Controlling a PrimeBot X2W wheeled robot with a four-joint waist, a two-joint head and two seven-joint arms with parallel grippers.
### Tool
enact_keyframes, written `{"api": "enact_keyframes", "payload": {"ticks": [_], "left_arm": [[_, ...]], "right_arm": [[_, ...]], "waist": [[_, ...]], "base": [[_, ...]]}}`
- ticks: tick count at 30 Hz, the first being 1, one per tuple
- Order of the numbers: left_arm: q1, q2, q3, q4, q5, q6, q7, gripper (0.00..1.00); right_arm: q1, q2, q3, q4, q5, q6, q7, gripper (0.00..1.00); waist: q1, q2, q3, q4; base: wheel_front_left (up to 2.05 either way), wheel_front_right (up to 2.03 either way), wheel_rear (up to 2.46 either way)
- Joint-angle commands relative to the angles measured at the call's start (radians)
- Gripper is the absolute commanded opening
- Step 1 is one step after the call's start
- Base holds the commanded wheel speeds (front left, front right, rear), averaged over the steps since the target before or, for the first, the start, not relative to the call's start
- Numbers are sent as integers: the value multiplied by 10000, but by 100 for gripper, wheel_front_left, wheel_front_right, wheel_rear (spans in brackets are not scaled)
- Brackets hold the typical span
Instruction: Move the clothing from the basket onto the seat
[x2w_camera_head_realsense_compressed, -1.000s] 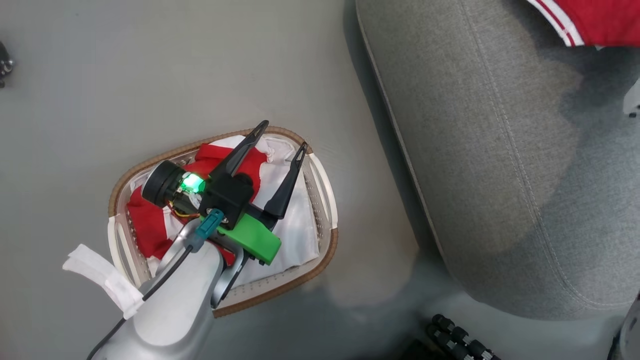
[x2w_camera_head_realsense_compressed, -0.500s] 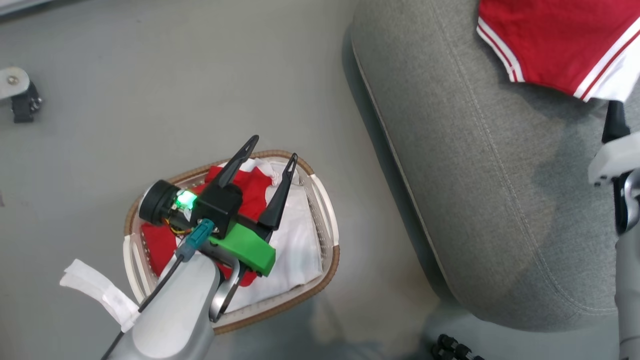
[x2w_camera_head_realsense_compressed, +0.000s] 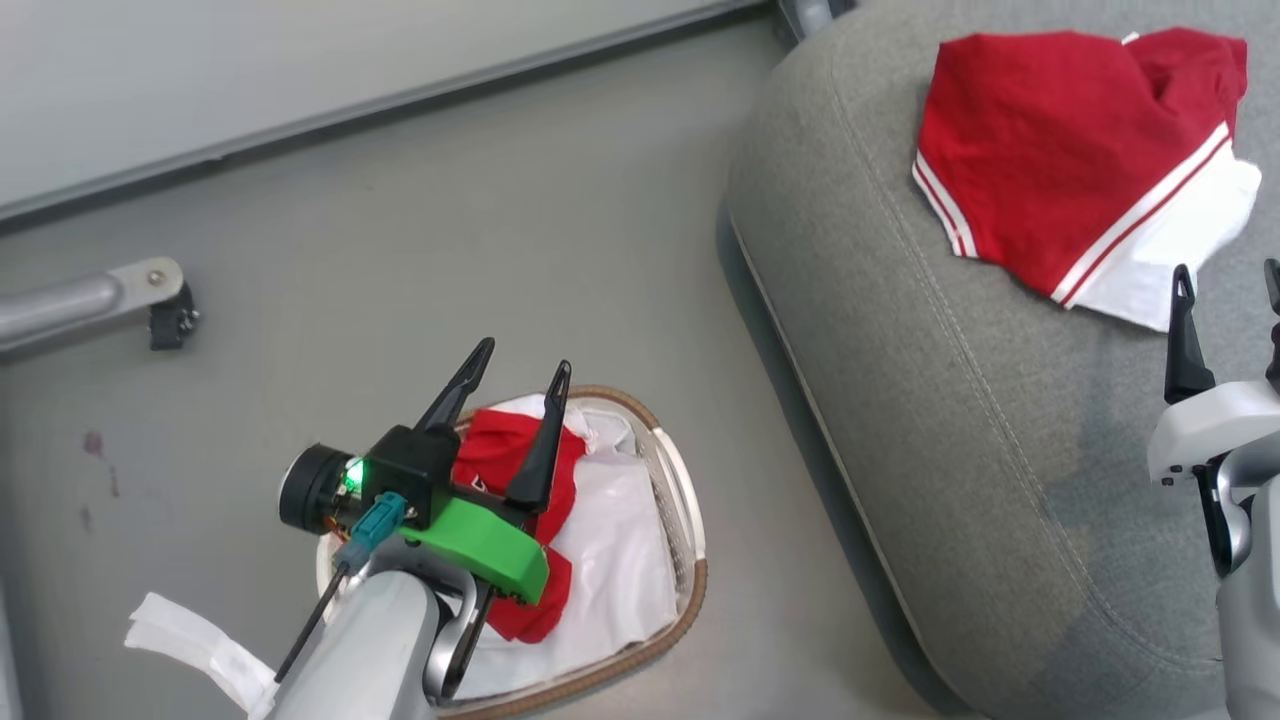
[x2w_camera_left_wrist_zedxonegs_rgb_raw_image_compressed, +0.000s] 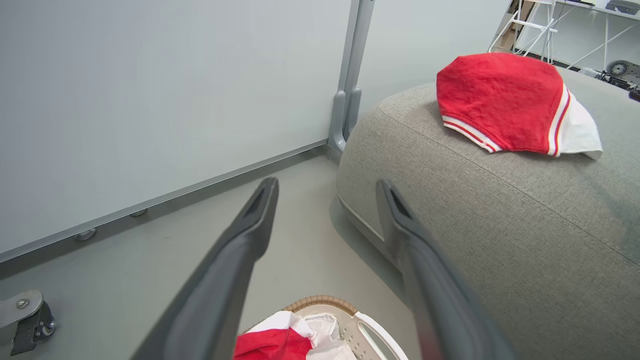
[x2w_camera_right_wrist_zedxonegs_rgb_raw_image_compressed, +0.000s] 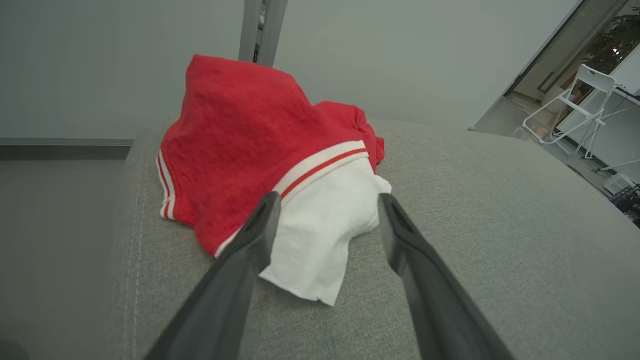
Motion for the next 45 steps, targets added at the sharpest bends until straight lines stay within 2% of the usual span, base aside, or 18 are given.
{"api": "enact_keyframes", "payload": {"ticks": [1,6,14,25,33,37,45], "left_arm": [[222,-21,152,-33,-17,-17,-8,100],[500,-234,640,-75,-18,-45,-8,100],[1143,-437,1773,-174,26,-24,-7,100],[2307,-603,3209,-141,-55,53,-8,100],[3033,-655,3620,-127,-78,49,-8,100],[3239,-658,3587,-160,-208,73,-8,100],[3268,-657,3469,-163,-339,183,-8,100]], "right_arm": [[85,-94,75,-101,88,-12,-20,100],[-151,-123,333,-315,209,-10,-20,100],[-285,236,1049,-296,628,-10,-20,100],[850,1024,1815,-584,1059,-10,-20,100],[1873,1236,2106,-814,1589,-10,-20,100],[2272,1231,2156,-962,2102,-10,-20,100],[2706,1242,2363,-1056,2375,-10,-20,100]], "waist": [[0,0,-684,445],[0,0,-1219,834],[0,0,-1975,1378],[0,0,-2716,1968],[0,0,-2939,2271],[0,0,-2972,2368],[0,0,-2963,2394]], "base": [[0,0,0],[0,0,0],[0,0,0],[0,0,0],[0,0,0],[0,0,0],[0,0,0]]}}
